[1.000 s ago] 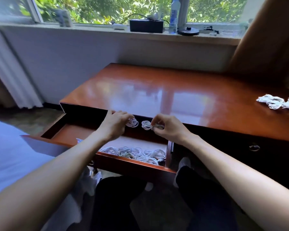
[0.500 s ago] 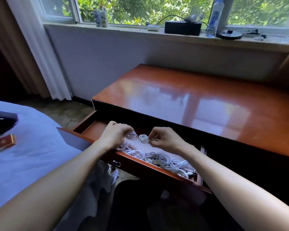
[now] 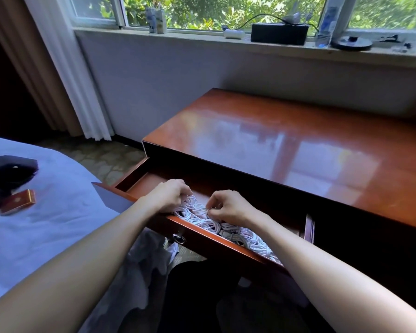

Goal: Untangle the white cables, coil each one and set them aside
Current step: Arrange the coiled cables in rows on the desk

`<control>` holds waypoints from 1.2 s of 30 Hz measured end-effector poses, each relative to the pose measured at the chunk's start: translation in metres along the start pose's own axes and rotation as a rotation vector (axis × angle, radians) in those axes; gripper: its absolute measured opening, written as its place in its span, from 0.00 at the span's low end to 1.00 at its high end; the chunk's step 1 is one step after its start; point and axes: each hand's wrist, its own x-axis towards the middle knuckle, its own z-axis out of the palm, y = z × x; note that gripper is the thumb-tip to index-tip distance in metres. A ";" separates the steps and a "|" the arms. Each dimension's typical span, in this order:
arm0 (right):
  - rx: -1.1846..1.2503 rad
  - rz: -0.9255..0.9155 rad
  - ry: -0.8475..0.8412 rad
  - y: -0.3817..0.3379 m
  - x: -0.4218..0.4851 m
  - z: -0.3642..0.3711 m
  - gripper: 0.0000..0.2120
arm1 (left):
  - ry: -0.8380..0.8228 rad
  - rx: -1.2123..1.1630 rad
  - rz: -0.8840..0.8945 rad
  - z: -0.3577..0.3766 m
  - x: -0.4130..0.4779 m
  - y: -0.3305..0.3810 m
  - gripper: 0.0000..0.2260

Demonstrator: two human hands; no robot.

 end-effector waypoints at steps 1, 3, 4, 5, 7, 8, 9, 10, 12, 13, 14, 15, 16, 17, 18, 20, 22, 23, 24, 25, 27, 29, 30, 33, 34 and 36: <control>-0.010 0.002 -0.015 0.001 0.000 0.001 0.05 | -0.015 -0.005 0.013 0.001 0.001 -0.002 0.11; -0.023 0.002 -0.039 0.002 0.002 0.002 0.05 | -0.040 -0.003 0.043 0.002 0.003 -0.004 0.10; -0.026 0.002 -0.046 0.003 0.002 0.003 0.05 | -0.049 -0.006 0.054 0.001 0.004 -0.004 0.10; -0.032 0.001 -0.051 0.003 0.001 0.002 0.05 | -0.056 -0.016 0.057 0.001 0.005 -0.004 0.11; -0.038 0.003 -0.062 0.002 0.001 0.001 0.05 | -0.076 -0.025 0.055 0.000 0.005 -0.004 0.11; -0.043 0.001 -0.069 0.001 0.001 0.001 0.05 | -0.084 -0.018 0.053 -0.001 0.004 -0.003 0.11; -0.052 -0.001 -0.075 0.001 0.000 0.001 0.06 | -0.086 -0.014 0.048 -0.002 0.004 -0.003 0.12; -0.060 -0.003 -0.078 0.000 0.000 0.001 0.07 | -0.085 -0.014 0.039 -0.002 0.003 -0.003 0.13; -0.064 -0.004 -0.077 0.001 -0.002 0.001 0.09 | -0.072 -0.018 0.017 -0.003 0.000 -0.002 0.14; -0.056 -0.001 -0.074 0.001 -0.003 0.001 0.10 | -0.064 -0.020 0.011 -0.004 -0.001 -0.001 0.14; -0.045 0.004 -0.072 0.002 -0.004 0.001 0.10 | -0.058 -0.021 0.006 -0.004 -0.003 0.000 0.14; -0.037 0.009 -0.072 0.003 -0.005 0.001 0.10 | -0.051 -0.023 0.005 -0.005 -0.004 0.002 0.14; -0.034 0.011 -0.073 0.005 -0.007 0.000 0.11 | -0.044 -0.019 0.007 -0.006 -0.006 0.004 0.14; -0.034 0.013 -0.073 0.006 -0.008 -0.001 0.11 | -0.035 -0.012 0.017 -0.007 -0.007 0.007 0.15; -0.039 0.012 -0.069 0.006 -0.010 -0.004 0.11 | -0.026 -0.004 0.029 -0.008 -0.008 0.010 0.15; -0.060 0.007 -0.058 0.007 -0.015 -0.012 0.11 | -0.009 0.008 0.061 -0.010 -0.008 0.019 0.14; -0.076 0.002 -0.031 0.008 -0.021 -0.022 0.11 | 0.008 0.017 0.090 -0.013 -0.008 0.030 0.14; -0.083 -0.004 -0.008 0.009 -0.025 -0.027 0.11 | 0.016 0.019 0.101 -0.015 -0.007 0.036 0.14; -0.096 -0.009 0.016 0.010 -0.029 -0.034 0.11 | 0.025 0.020 0.115 -0.016 -0.006 0.042 0.13; -0.109 -0.016 0.039 0.011 -0.033 -0.041 0.11 | 0.035 0.018 0.132 -0.018 -0.005 0.048 0.13; -0.137 -0.033 0.079 0.013 -0.046 -0.056 0.11 | 0.056 0.013 0.169 -0.020 -0.003 0.062 0.13; -0.149 -0.040 0.106 0.016 -0.060 -0.074 0.11 | 0.073 0.000 0.210 -0.023 0.000 0.079 0.12; -0.155 -0.039 0.119 0.017 -0.068 -0.083 0.12 | 0.078 -0.001 0.231 -0.024 0.001 0.089 0.12; -0.164 -0.016 0.172 0.026 -0.092 -0.112 0.13 | 0.108 0.026 0.314 -0.028 0.007 0.127 0.12; -0.170 -0.004 0.195 0.030 -0.100 -0.122 0.12 | 0.111 0.028 0.339 -0.029 0.010 0.141 0.12; -0.174 0.022 0.243 0.038 -0.119 -0.141 0.11 | 0.096 0.047 0.388 -0.030 0.017 0.170 0.15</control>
